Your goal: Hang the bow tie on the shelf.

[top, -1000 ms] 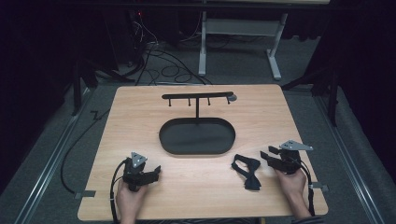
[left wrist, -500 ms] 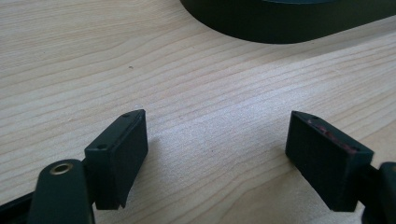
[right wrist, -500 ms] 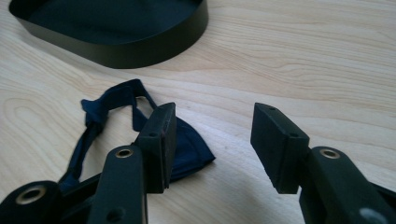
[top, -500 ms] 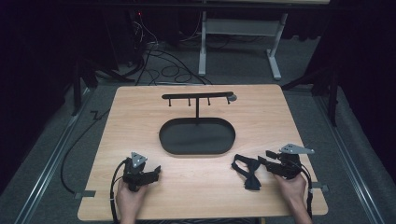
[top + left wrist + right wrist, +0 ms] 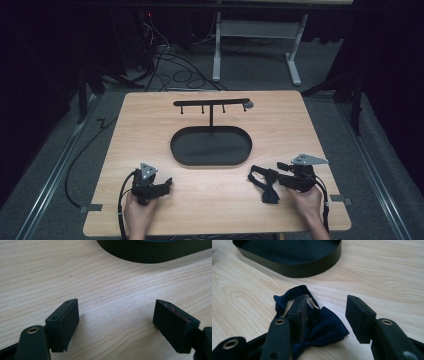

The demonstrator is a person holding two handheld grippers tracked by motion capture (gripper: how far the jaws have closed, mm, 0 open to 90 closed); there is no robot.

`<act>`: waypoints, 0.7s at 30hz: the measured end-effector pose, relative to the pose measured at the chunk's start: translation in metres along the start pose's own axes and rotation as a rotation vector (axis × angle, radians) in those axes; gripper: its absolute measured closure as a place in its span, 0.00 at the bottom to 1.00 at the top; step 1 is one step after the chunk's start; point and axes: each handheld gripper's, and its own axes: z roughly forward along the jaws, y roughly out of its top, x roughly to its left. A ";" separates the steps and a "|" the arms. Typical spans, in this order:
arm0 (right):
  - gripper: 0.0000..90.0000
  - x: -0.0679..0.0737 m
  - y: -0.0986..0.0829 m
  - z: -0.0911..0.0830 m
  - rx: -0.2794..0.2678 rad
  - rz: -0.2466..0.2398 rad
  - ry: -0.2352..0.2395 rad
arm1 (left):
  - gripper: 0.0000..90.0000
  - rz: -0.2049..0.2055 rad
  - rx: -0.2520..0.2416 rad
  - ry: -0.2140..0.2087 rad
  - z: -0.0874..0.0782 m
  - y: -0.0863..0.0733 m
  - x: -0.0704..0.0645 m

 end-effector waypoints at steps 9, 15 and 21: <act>0.62 0.011 0.007 0.017 0.035 -0.047 0.028 | 0.24 0.000 0.000 0.000 0.000 0.000 0.000; 0.63 0.015 0.010 0.029 0.057 -0.057 0.037 | 0.24 0.000 0.000 0.000 0.000 0.000 0.000; 0.64 0.018 0.011 0.038 0.080 -0.056 0.040 | 0.24 0.000 0.000 0.000 0.000 0.000 0.000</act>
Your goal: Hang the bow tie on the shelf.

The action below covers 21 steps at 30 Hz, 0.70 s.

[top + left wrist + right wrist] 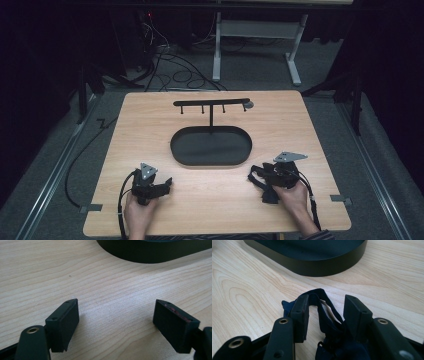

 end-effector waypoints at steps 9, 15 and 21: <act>0.72 -0.001 -0.001 0.008 0.032 -0.002 -0.011 | 0.24 0.000 0.000 0.000 0.000 0.000 0.000; 0.84 0.001 -0.001 0.010 0.050 -0.025 -0.024 | 0.24 0.000 0.000 0.000 0.000 0.000 0.000; 0.92 0.002 -0.002 0.011 0.047 -0.056 -0.020 | 0.24 0.000 0.000 0.000 0.000 0.000 0.000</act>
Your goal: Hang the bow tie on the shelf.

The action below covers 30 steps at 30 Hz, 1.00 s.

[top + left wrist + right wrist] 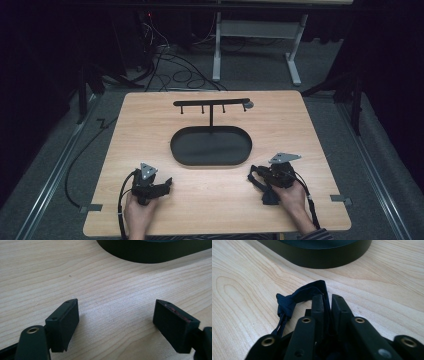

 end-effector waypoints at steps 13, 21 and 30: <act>0.99 0.002 0.001 -0.006 -0.024 -0.021 0.013 | 0.24 0.000 0.000 0.000 0.000 0.000 0.000; 1.00 0.001 0.001 -0.014 -0.045 -0.016 0.019 | 0.24 0.000 0.000 0.000 0.000 0.000 0.000; 1.00 0.001 0.006 -0.027 -0.087 -0.021 0.025 | 0.24 0.000 0.000 0.000 0.000 0.000 0.000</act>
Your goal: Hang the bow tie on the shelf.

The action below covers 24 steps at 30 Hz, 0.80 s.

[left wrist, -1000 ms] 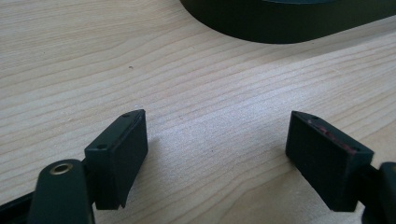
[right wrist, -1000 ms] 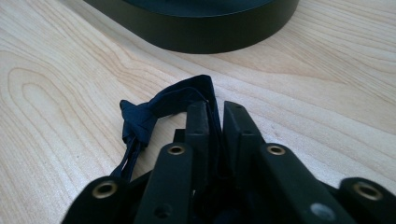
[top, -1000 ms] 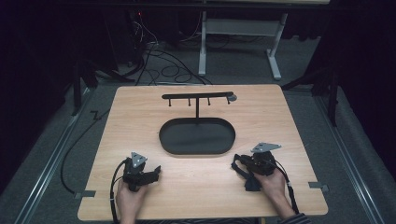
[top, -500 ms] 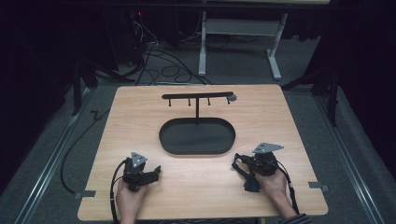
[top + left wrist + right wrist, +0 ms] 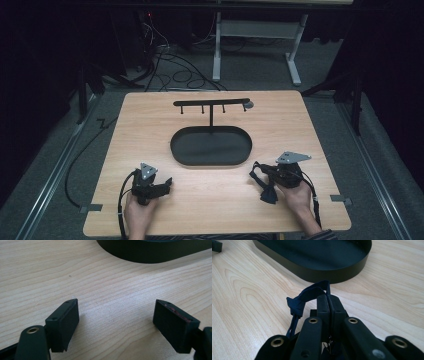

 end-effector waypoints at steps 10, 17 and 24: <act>1.00 -0.002 0.011 -0.014 -0.028 -0.031 -0.011 | 0.24 0.000 0.000 0.000 0.000 0.000 0.000; 1.00 -0.003 0.019 -0.021 -0.042 -0.045 -0.020 | 0.24 0.000 0.000 0.000 0.000 0.000 0.000; 1.00 -0.004 0.023 -0.025 -0.056 -0.050 -0.018 | 0.24 0.000 0.000 0.000 0.000 0.000 0.000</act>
